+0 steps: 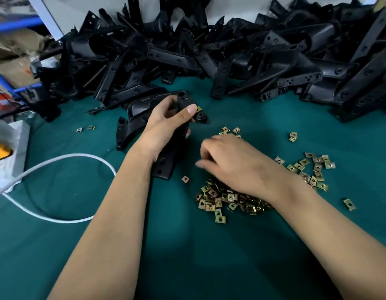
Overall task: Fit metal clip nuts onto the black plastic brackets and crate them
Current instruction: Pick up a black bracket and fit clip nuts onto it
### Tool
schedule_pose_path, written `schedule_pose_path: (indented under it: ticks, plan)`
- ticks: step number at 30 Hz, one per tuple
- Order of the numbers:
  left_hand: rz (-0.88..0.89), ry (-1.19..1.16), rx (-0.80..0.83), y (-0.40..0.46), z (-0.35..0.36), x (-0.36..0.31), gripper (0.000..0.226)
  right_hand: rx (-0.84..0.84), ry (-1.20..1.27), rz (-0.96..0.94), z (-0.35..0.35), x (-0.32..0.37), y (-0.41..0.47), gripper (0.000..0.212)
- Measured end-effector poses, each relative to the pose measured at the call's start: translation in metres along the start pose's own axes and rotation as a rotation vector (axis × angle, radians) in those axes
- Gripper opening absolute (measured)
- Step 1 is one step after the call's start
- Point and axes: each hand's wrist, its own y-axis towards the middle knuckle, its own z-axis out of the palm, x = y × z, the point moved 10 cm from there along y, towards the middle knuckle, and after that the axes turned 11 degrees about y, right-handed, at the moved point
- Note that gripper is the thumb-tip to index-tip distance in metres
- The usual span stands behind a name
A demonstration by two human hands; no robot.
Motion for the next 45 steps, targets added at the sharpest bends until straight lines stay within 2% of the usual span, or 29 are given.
schedule_pose_path:
  ticks: [7, 10, 12, 16, 18, 25, 35, 41, 45]
  plan:
    - [-0.003, 0.059, 0.09, -0.001, 0.011, 0.002, 0.013, -0.198, 0.444, 0.054, -0.029, -0.042, -0.001, 0.008]
    - [-0.039, 0.016, 0.145, -0.005, 0.019, 0.002, 0.044, -0.305, 0.704, 0.096, -0.038, -0.059, 0.0, 0.023]
    - [-0.046, 0.029, 0.174, -0.007, 0.024, 0.0, 0.052, -0.391, 0.91, 0.12, -0.043, -0.068, -0.002, 0.026]
    - [-0.041, 0.037, 0.225, -0.009, 0.033, -0.003, 0.046, -0.523, 1.288, 0.2, -0.046, -0.085, -0.008, 0.016]
    - [-0.029, 0.044, 0.259, -0.01, 0.04, -0.004, 0.045, -0.569, 1.381, 0.227, -0.046, -0.09, -0.01, 0.011]
    - [0.047, 0.165, 0.36, -0.012, 0.057, -0.01, 0.03, -0.642, 1.326, 0.25, -0.047, -0.088, -0.013, 0.01]
    - [0.139, 0.249, 0.306, -0.007, 0.056, -0.013, 0.046, -0.631, 1.345, 0.316, -0.039, -0.095, -0.014, 0.008]
    - [0.19, 0.307, 0.331, -0.007, 0.062, -0.013, 0.063, -0.544, 1.369, 0.368, -0.033, -0.097, -0.012, 0.01]
    - [0.228, 0.339, 0.335, -0.007, 0.065, -0.016, 0.052, -0.556, 1.345, 0.365, -0.033, -0.095, -0.013, 0.008]
